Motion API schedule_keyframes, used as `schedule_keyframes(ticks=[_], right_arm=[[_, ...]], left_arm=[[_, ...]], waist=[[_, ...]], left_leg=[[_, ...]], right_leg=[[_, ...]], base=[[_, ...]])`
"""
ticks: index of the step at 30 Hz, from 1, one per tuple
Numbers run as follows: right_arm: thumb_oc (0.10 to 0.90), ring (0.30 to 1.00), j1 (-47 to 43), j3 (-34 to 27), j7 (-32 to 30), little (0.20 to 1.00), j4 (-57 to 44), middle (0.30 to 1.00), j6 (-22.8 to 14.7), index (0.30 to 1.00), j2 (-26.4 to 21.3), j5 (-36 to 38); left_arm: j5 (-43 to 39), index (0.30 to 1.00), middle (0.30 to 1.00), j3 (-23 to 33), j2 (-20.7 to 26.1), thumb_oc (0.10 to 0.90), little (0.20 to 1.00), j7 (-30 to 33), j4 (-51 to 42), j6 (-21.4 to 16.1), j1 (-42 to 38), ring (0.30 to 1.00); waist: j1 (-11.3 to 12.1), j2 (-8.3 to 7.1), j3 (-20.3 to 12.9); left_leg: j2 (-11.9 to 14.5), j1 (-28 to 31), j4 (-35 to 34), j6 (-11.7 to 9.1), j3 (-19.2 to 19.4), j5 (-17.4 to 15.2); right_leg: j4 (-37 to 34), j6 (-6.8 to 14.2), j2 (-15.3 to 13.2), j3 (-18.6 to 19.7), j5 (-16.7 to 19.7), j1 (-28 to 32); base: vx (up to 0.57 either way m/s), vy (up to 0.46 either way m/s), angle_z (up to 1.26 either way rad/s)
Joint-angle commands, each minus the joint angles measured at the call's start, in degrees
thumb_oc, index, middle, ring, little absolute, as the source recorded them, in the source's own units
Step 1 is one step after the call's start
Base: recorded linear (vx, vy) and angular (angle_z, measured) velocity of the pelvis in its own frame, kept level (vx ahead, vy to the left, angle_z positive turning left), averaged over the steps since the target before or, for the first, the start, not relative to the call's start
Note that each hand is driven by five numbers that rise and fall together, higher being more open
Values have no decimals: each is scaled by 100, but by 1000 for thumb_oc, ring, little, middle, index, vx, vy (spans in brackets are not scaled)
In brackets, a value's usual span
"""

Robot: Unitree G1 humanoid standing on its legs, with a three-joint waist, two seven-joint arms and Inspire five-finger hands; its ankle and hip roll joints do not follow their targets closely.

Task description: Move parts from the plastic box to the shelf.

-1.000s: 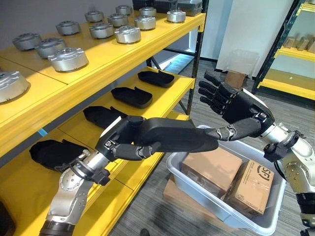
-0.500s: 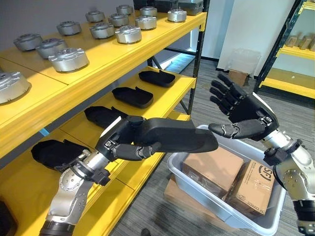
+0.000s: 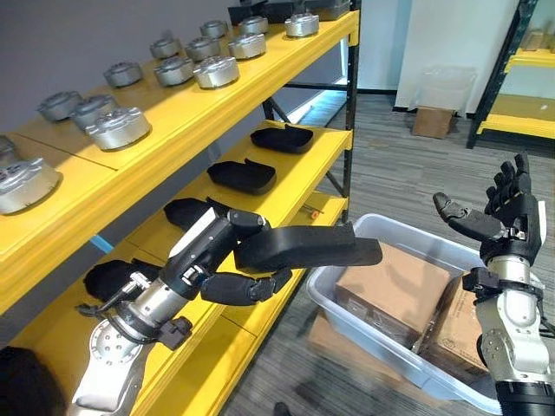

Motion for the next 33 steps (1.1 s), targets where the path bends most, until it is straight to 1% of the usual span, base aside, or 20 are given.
schedule_keyframes(ticks=[1,2,3,4,5,9,10,12,14,16,20,22,23,24,25,26,27,30,32,33], right_arm=[[900,1000,-731,-123,-381,1000,-567,1000,-902,1000,-84,-585],[900,1000,-718,-118,-431,1000,-560,1000,-873,1000,-95,-620],[900,1000,-705,-110,-572,1000,-523,1000,-888,1000,-124,-652],[900,1000,-702,-107,-591,1000,-515,1000,-893,1000,-134,-653],[900,1000,-704,-89,-693,1000,-450,1000,-936,1000,-160,-728],[900,1000,-753,-57,-818,1000,-230,1000,-1083,1000,-211,-761],[900,1000,-795,-37,-1031,1000,-55,1000,-1204,1000,-259,-911],[900,1000,-797,-74,-1067,1000,16,1000,-1212,1000,-282,-950],[900,1000,-784,-71,-1066,1000,20,1000,-1210,1000,-256,-1014],[900,1000,-740,-72,-1198,1000,27,1000,-1115,1000,-155,-973],[900,1000,-665,-139,-1776,1000,21,1000,-887,1000,75,-1156],[900,1000,-629,-153,-1861,1000,11,1000,-810,1000,129,-1208],[900,1000,-627,-112,-2031,1000,32,1000,-682,1000,207,-1285],[900,1000,-627,-106,-2061,1000,36,1000,-661,1000,221,-1341],[900,1000,-630,-55,-2224,1000,78,1000,-676,1000,274,-1629],[900,1000,-631,-28,-2279,1000,81,1000,-681,1000,292,-1674],[900,1000,-636,1,-2358,1000,89,1000,-654,1000,318,-1710],[900,1000,-767,111,-2500,1000,269,1000,-620,1000,341,-1651],[900,1000,-863,190,-2523,1000,427,1000,-659,1000,335,-1673],[900,1000,-897,209,-2511,1000,515,1000,-701,1000,311,-1687]], left_arm=[[44,300,300,547,176,400,300,868,-616,-1048,-616,300],[58,300,300,541,181,400,300,890,-628,-1112,-621,300],[105,300,300,496,181,400,300,869,-637,-1286,-693,300],[141,300,300,487,185,400,300,889,-633,-1336,-714,300],[233,300,300,433,208,400,300,990,-617,-1482,-791,300],[394,300,300,329,291,400,300,1287,-586,-1634,-981,300],[618,300,300,307,353,400,300,1574,-546,-1713,-1113,300],[715,300,300,304,420,400,300,1785,-493,-1725,-1195,300],[806,300,300,328,424,400,300,1885,-460,-1735,-1174,300],[835,300,300,312,407,400,300,1964,-466,-1708,-1175,300],[1001,300,300,207,358,400,300,2037,-462,-1810,-1183,300],[932,300,300,187,360,400,300,2031,-500,-1751,-1187,300],[1111,300,300,133,360,400,300,2168,-520,-1776,-1218,300],[1156,300,300,116,361,400,300,2207,-518,-1793,-1226,300],[1169,300,300,60,359,400,300,2236,-552,-1824,-1253,300],[1082,300,300,35,361,400,300,2193,-556,-1841,-1265,300],[788,300,300,-6,350,400,300,1984,-568,-1834,-1298,300],[-19,300,300,-251,264,400,300,1234,-621,-1584,-1498,300],[112,300,300,-444,185,400,300,1248,-637,-1608,-1656,300],[7,300,300,-532,168,400,300,1237,-658,-1580,-1747,300]], waist=[[154,-278,50],[145,-255,64],[82,-235,76],[65,-234,87],[15,-237,117],[-37,-254,180],[-64,-273,184],[-69,-280,158],[-70,-285,128],[-68,-335,98],[11,-517,15],[48,-548,-9],[103,-592,-32],[110,-602,-35],[168,-638,-57],[181,-649,-65],[209,-668,-81],[284,-710,-113],[306,-716,-123],[324,-719,-130]], left_leg=[[241,418,71,-306,-164,-748],[257,403,81,-320,-47,-729],[337,442,200,-375,303,-780],[358,441,246,-382,384,-777],[419,447,482,-410,582,-779],[560,400,1122,-486,699,-637],[626,444,1502,-540,738,-573],[617,531,1586,-533,649,-612],[552,617,1379,-472,569,-683],[464,750,1067,-361,586,-836],[260,955,365,-168,556,-1218],[229,977,281,-145,535,-1241],[172,1005,196,-105,516,-1266],[158,1012,177,-95,511,-1267],[106,1024,117,-72,490,-1269],[92,1026,102,-63,490,-1267],[72,1021,80,-55,485,-1262],[17,1000,46,-22,462,-1272],[-16,1000,60,8,452,-1291],[-35,988,83,22,436,-1302]], right_leg=[[272,-325,7,-205,-192,-479],[271,-321,-14,-279,-193,-476],[270,-287,-100,-467,-242,-415],[279,-288,-118,-516,-242,-409],[334,-290,-165,-613,-259,-401],[448,-331,-194,-686,-253,-435],[462,-365,-191,-705,-227,-441],[476,-360,-199,-688,-201,-459],[472,-298,-240,-638,-142,-484],[469,-191,-319,-647,-58,-467],[357,120,-534,-772,173,-364],[325,180,-564,-815,215,-346],[256,250,-614,-888,309,-318],[236,265,-623,-900,331,-311],[165,321,-676,-948,436,-299],[143,335,-690,-958,465,-296],[113,361,-714,-975,512,-299],[58,421,-766,-1018,603,-312],[58,433,-778,-1015,622,-299],[58,437,-778,-1013,625,-288]], base=[[-61,48,17],[-78,100,35],[-88,110,35],[-119,154,46],[-129,121,42],[-106,126,51],[-82,206,78],[-64,287,59],[-28,301,45],[-32,288,18],[-30,260,23],[-27,174,30],[-31,125,32],[-65,180,33],[-51,106,26],[-76,127,20],[-67,77,11],[-111,96,28],[-76,91,7],[-67,92,4]])
